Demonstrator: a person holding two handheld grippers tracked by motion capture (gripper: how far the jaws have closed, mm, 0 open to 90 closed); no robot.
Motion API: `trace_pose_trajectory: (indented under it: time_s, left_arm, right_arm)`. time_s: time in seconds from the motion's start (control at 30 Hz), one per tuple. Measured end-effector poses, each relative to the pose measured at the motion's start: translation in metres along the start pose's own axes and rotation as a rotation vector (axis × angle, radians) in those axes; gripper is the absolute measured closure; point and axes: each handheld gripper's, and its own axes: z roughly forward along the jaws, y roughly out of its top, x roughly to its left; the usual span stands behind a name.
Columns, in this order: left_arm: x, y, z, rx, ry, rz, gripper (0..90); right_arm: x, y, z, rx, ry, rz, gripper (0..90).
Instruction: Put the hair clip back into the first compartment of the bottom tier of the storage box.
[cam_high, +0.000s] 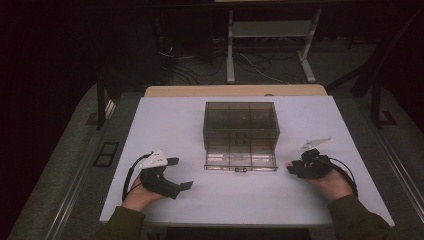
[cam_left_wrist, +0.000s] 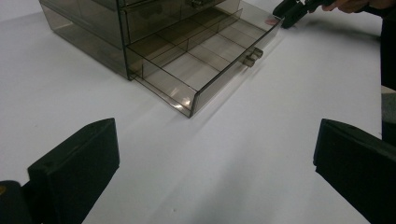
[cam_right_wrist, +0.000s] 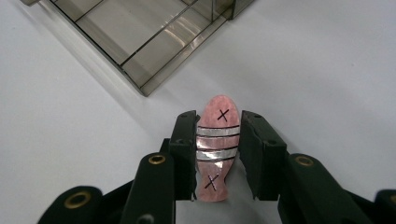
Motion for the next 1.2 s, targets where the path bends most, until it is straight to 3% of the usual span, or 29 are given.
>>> trace_pose_trajectory:
  time_s: [1.13, 1.17, 1.2]
  left_arm:
    - [0.0001, 0.0001, -0.0006, 0.001, -0.002, 0.002, 0.0]
    - [0.0001, 0.0001, -0.0006, 0.001, -0.002, 0.002, 0.0]
    - [0.0002, 0.0001, -0.0007, 0.0, -0.002, 0.002, 0.0]
  right_arm:
    - [-0.0025, -0.0015, -0.0025, -0.007, 0.036, -0.014, 67.2]
    - [-0.0029, -0.0015, -0.003, -0.012, 0.036, -0.017, 68.0]
    - [-0.0027, -0.0013, -0.004, -0.015, 0.039, -0.013, 74.5]
